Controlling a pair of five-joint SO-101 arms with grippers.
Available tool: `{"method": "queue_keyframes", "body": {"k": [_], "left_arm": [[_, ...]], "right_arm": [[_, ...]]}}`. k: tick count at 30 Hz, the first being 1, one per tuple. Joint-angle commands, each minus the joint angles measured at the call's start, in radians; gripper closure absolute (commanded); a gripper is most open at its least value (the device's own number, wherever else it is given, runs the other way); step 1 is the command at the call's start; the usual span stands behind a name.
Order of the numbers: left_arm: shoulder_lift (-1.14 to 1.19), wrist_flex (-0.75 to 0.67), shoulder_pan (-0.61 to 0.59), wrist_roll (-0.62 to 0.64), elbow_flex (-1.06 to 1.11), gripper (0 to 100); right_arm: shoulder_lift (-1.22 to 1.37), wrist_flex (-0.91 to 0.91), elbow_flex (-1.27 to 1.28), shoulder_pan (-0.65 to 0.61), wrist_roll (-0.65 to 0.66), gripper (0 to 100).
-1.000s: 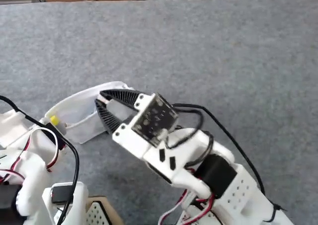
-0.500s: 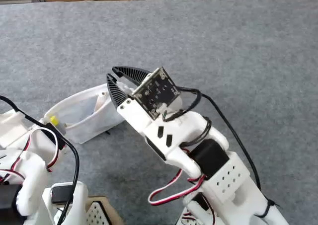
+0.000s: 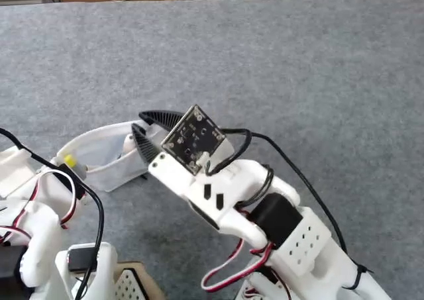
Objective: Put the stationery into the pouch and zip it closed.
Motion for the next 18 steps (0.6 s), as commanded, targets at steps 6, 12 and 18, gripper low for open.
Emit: {"method": "queue_keyframes", "body": {"k": [6, 12, 18], "left_arm": [[0.011, -0.002, -0.010, 0.005, -0.005, 97], [0.011, -0.002, -0.010, 0.005, -0.012, 97], [0.009, -0.002, -0.012, 0.005, -0.012, 97]], "right_arm": [[-0.018, -0.011, 0.091, -0.031, 0.003, 94.9], [-0.061, -0.015, -0.015, -0.017, 0.003, 94.9], [-0.074, 0.077, -0.088, -0.017, 0.002, 94.9]]}}
